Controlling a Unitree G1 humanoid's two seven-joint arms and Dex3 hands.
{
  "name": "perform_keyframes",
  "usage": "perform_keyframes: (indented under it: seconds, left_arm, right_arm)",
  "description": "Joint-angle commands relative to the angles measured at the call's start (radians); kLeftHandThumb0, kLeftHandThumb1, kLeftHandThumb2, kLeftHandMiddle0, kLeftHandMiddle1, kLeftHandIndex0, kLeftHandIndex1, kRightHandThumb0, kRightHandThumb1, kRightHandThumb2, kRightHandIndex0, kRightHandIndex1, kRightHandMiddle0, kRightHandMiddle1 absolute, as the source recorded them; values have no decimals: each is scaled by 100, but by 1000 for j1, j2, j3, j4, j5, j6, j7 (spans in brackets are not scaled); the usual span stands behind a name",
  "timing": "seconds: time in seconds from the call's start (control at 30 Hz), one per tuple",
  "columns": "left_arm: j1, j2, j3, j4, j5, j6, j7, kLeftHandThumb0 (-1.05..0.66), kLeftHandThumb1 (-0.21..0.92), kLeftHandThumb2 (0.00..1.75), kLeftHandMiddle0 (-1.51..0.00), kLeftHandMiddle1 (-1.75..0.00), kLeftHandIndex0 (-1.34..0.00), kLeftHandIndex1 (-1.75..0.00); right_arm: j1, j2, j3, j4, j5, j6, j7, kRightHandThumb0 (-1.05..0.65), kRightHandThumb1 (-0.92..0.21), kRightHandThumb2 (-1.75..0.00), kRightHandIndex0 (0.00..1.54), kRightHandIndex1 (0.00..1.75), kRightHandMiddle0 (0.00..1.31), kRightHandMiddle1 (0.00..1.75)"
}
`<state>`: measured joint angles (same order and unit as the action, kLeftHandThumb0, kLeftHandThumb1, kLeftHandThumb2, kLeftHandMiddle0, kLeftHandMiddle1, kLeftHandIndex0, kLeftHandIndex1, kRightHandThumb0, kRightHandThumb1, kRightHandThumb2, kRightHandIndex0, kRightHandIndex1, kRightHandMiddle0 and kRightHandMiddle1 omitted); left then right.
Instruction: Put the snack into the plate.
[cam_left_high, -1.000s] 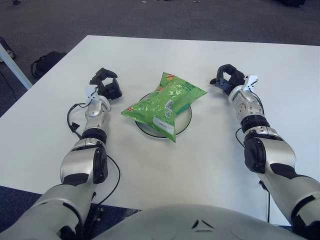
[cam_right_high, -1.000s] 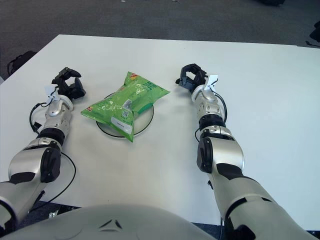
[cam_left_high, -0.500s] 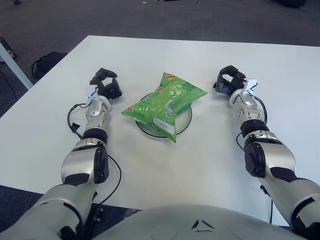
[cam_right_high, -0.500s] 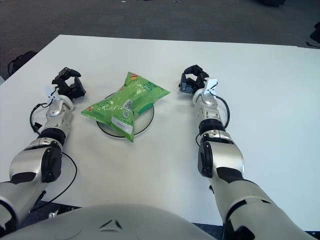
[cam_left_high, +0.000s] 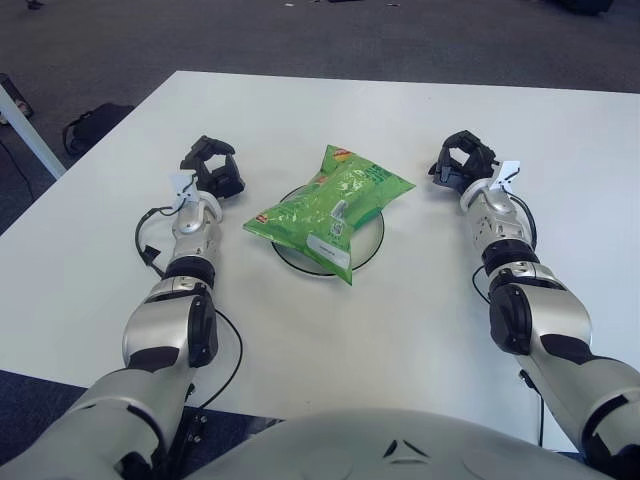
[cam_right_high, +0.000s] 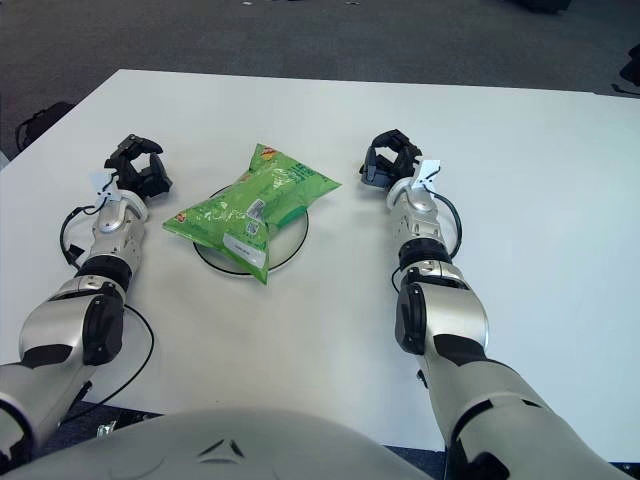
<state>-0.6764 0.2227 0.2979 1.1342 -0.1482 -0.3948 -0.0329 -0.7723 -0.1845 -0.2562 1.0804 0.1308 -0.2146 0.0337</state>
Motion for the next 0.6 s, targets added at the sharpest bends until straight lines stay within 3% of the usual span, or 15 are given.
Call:
perform_keyframes:
  seconds: [0.0, 0.57]
  left_arm:
    - [49, -17, -10, 29, 6, 48, -4, -47, 34, 129, -127, -175, -60, -175]
    - [52, -23, -11, 28, -4, 43, -25, -49, 30, 134, -129, -175, -63, -175]
  right_arm:
    - [67, 9, 48, 37, -60, 45, -63, -1, -4, -161, 82, 169, 60, 175]
    - [67, 6, 92, 24, -85, 74, -117, -1, -6, -158, 79, 175, 62, 165]
